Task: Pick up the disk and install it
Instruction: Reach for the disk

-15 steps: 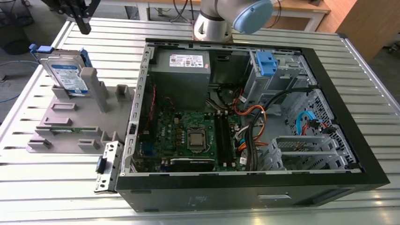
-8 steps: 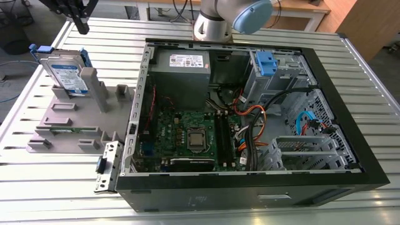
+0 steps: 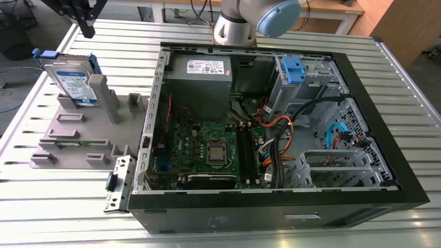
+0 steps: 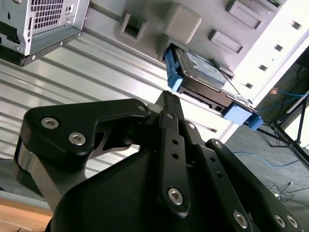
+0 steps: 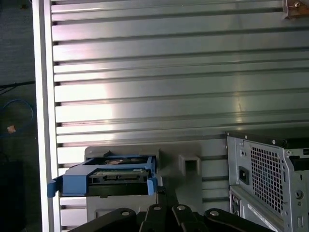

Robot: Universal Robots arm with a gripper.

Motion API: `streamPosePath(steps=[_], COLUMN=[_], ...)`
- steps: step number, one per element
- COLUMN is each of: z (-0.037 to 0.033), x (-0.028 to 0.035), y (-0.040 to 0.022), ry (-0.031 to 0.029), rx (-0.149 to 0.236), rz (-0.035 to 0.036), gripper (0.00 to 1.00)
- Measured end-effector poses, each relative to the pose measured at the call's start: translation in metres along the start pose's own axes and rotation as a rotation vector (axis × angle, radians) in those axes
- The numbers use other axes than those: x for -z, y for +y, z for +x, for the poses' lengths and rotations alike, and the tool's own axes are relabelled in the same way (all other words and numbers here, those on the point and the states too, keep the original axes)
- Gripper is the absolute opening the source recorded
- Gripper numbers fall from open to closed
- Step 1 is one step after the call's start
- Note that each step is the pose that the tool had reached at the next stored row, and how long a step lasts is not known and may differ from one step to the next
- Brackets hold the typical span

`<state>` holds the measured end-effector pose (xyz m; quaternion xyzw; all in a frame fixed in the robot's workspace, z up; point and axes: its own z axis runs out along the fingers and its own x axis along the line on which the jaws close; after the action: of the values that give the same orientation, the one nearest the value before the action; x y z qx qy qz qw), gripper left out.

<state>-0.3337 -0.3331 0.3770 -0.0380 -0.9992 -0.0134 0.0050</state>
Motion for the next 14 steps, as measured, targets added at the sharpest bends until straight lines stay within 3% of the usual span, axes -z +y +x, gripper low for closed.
streamPosePath(steps=[14], z=[0.0046], x=[0.0], y=[-0.0028], ry=[0.0002], rx=[0.001], rz=[0.0001], gripper=[0.11])
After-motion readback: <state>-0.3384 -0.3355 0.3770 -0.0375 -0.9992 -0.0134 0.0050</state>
